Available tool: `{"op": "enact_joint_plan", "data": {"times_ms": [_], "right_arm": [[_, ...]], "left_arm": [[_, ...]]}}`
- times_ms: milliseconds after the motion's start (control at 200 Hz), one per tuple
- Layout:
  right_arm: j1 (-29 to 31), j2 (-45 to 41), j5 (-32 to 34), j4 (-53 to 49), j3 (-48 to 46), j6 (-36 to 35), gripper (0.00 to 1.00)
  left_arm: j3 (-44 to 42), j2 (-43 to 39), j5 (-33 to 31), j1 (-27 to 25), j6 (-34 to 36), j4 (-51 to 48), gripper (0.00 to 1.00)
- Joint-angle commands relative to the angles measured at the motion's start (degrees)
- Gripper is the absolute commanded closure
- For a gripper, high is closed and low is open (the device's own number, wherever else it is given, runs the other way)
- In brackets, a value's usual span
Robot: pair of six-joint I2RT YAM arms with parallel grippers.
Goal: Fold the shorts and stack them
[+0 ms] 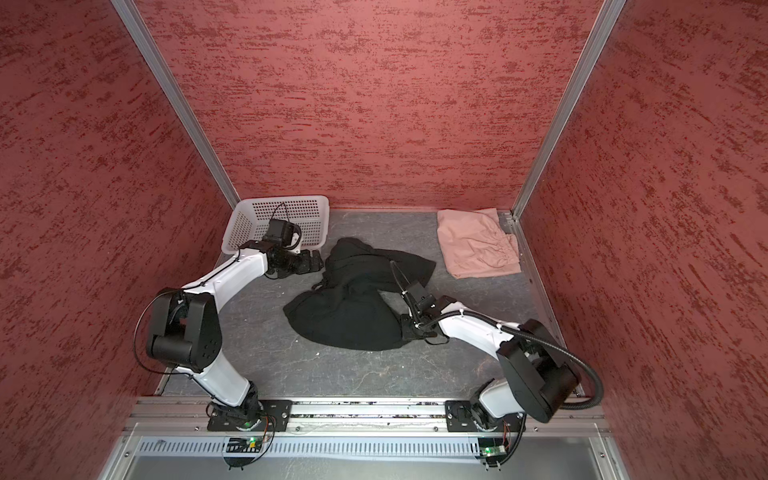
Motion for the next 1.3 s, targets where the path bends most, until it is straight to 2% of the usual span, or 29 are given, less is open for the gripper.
{"op": "enact_joint_plan", "data": {"times_ms": [0, 50, 95, 150, 220, 301, 356, 496, 656, 791, 877, 962, 1027, 1117, 1172, 1297], "right_arm": [[-2.58, -7.09, 6.14, -12.11, 1.83, 4.3, 0.72], [-4.98, -10.72, 7.3, -13.5, 3.64, 3.65, 0.69], [-7.67, -13.71, 8.58, -12.99, 5.0, 2.56, 0.53], [-11.72, -16.11, 9.9, -9.96, 5.78, 0.84, 0.4], [-16.99, -16.07, 9.18, -3.73, 5.44, -1.53, 0.36], [-21.06, -12.37, 7.41, 3.05, 5.26, -3.41, 0.26], [-23.09, -9.04, 5.05, 8.22, 4.83, -4.61, 0.24], [-28.14, -1.15, -2.73, 21.15, 3.0, -4.79, 0.23], [-28.56, 8.42, -6.13, 30.95, 4.36, -5.22, 0.22], [-28.86, 15.42, -9.79, 37.21, 6.21, -3.62, 0.24], [-28.82, 18.91, -11.01, 41.09, 6.75, -2.11, 0.28], [-28.87, 21.51, -11.05, 43.17, 7.71, -1.45, 0.37], [-28.81, 22.75, -10.68, 42.87, 9.09, -1.66, 0.48], [-28.98, 22.34, -9.62, 42.38, 10.05, -2.08, 0.76], [-29.23, 20.98, -8.76, 41.03, 10.57, -2.78, 0.88], [-30.49, 15.72, -5.98, 37.62, 10.49, -4.47, 0.99]], "left_arm": [[1.42, 3.07, -0.13, -1.8, 0.88, 3.54, 0.01], [1.87, 4.43, 1.05, -1.69, 0.74, 5.19, 0.01], [2.71, 5.61, 2.17, -1.61, 0.85, 6.73, 0.01], [4.09, 7.04, 4.43, -1.69, 1.85, 8.38, 0.0], [6.05, 8.74, 5.48, -2.32, 2.57, 10.17, 0.03], [8.63, 11.0, 5.9, -2.75, 3.16, 10.62, 0.09], [10.17, 12.51, 6.01, -2.67, 3.13, 10.58, 0.14], [11.61, 16.01, 7.43, -1.81, 2.63, 10.88, 0.14], [10.15, 17.64, 9.03, -0.66, 1.33, 13.19, 0.14], [9.43, 18.63, 12.91, 0.42, -0.75, 15.91, 0.16], [9.92, 19.14, 13.52, 0.24, -0.85, 16.13, 0.18], [10.02, 19.51, 14.16, -0.23, -0.68, 16.79, 0.2], [10.3, 20.02, 15.17, -0.42, -0.83, 17.23, 0.25], [10.62, 21.0, 16.67, -0.9, -1.35, 17.08, 0.38], [10.55, 21.42, 17.25, -1.15, -1.76, 17.27, 0.47], [10.27, 21.47, 18.28, -2.01, -2.5, 17.56, 0.6]]}}
